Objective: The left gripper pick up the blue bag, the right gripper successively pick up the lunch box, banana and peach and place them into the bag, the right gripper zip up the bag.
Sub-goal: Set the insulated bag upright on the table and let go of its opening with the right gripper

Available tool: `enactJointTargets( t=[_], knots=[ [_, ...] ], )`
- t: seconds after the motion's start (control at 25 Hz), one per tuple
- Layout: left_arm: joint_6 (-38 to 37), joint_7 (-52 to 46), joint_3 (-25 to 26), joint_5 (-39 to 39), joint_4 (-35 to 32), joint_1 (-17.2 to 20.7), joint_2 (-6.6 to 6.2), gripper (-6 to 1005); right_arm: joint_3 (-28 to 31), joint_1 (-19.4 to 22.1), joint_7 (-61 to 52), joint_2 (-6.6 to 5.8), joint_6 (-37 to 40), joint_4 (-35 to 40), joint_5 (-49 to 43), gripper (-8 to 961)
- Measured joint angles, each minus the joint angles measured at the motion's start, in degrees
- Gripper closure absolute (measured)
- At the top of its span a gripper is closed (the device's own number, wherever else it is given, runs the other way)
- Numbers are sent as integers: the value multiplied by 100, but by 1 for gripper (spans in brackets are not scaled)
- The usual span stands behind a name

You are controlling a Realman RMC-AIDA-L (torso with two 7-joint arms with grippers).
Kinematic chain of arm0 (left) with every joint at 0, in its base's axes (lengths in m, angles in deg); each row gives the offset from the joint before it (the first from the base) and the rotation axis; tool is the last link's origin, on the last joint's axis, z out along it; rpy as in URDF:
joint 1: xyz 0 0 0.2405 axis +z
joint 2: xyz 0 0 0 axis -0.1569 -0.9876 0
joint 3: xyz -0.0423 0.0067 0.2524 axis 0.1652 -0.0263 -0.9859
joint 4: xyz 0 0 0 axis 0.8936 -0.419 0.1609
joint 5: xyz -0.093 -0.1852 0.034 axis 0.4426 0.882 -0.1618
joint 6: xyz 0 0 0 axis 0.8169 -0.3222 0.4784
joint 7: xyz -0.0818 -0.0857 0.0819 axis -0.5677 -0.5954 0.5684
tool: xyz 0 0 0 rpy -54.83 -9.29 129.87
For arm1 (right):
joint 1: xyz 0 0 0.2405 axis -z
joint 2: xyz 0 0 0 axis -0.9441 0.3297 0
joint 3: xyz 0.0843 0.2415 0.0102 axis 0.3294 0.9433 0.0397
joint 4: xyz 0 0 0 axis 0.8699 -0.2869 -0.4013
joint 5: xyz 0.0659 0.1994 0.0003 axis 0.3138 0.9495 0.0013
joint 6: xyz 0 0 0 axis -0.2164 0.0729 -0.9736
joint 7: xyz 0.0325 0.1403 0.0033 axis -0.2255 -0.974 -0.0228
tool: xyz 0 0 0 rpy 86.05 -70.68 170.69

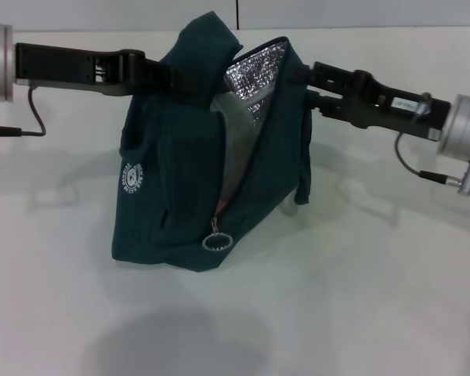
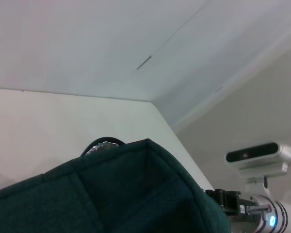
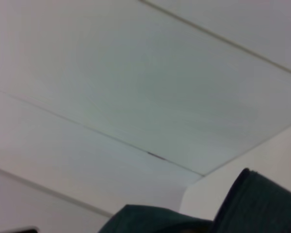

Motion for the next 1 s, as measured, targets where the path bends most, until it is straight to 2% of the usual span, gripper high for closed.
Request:
enactJointTargets(
  t=[0.16,0.56,0.76,0.88,1.0],
  knots=[
    [0,13,-32,0,0,-14,30,962,-156,-137,83,0,-95,-112,5,179],
    [1,25,-43,0,0,20,37,962,-141,13,366,0,-49,-66,123,280],
    [0,25,-59,0,0,2,35,962,-152,18,367,0,-52,-70,152,509],
    [0,25,-100,1,0,0,36,962,-153,18,376,0,-52,-66,154,724],
    [0,26,-106,6,0,1,46,962,-142,17,427,0,-50,-77,164,805]
  ],
)
